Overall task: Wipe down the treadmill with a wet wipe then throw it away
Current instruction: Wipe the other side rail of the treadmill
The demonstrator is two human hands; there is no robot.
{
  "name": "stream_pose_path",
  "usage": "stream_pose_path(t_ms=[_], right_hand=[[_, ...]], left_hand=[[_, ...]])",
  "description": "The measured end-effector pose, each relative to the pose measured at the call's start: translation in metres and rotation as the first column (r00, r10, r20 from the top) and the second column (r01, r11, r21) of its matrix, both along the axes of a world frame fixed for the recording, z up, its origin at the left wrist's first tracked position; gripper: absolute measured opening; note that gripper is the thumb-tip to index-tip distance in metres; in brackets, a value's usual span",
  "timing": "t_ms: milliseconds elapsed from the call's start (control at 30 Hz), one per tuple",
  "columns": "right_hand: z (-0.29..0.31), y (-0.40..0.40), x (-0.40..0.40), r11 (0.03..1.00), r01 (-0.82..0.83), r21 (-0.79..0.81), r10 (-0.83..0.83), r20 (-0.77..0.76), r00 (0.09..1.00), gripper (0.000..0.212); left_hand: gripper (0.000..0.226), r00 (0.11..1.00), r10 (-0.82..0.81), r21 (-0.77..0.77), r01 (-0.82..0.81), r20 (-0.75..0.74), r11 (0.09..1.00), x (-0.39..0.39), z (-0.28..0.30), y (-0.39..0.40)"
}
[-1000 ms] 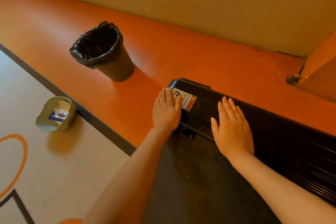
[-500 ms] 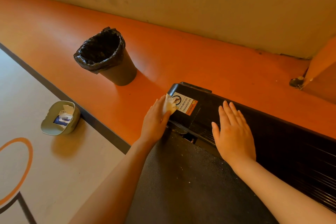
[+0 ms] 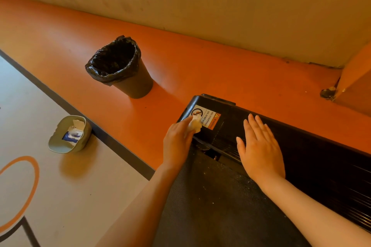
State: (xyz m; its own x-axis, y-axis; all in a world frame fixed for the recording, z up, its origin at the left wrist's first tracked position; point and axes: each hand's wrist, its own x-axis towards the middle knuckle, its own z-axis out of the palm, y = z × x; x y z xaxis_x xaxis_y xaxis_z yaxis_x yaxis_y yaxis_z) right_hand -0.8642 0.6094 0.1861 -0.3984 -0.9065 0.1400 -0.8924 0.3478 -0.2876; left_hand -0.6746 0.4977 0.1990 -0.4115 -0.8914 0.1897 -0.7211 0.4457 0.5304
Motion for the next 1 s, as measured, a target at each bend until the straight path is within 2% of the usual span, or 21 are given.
stream_pose_path(t_ms=[167,267,367,500,567,700,833,1000], right_hand=[[-0.001,0.0,0.0,1.0,0.0,0.0,0.0,-0.017,1.0,0.055],[0.001,0.0,0.0,1.0,0.001,-0.002,-0.001,-0.013,1.0,0.055],[0.002,0.0,0.0,1.0,-0.002,0.013,0.002,-0.014,1.0,0.056],[0.002,0.0,0.0,1.0,-0.008,0.021,0.009,-0.018,1.0,0.056],[0.002,0.0,0.0,1.0,-0.008,0.026,0.008,-0.016,1.0,0.056],[0.002,0.0,0.0,1.0,-0.002,0.017,0.002,-0.025,1.0,0.055],[0.002,0.0,0.001,1.0,0.002,0.001,-0.002,-0.039,0.999,0.057],[0.003,-0.001,0.002,1.0,0.001,0.011,0.0,-0.034,0.999,0.059]], left_hand=[[0.031,0.985,0.125,-0.018,-0.128,-0.116,0.992,-0.015,0.017,-0.028],[0.019,0.986,0.153,-0.043,-0.156,-0.073,0.987,-0.021,0.02,-0.043],[0.017,0.997,0.071,-0.03,-0.07,0.023,0.997,-0.02,0.013,-0.039],[0.032,0.983,-0.146,-0.056,0.153,0.112,0.987,-0.014,0.0,-0.013],[0.038,0.985,-0.145,-0.076,0.153,0.097,0.985,-0.01,-0.005,-0.007],[0.035,0.981,-0.153,-0.165,0.172,0.124,0.971,-0.005,-0.012,-0.013],[0.042,0.955,-0.235,-0.124,0.259,0.183,0.958,-0.002,-0.012,-0.019],[0.047,0.992,-0.076,0.149,0.061,0.101,0.987,-0.02,-0.011,-0.049]])
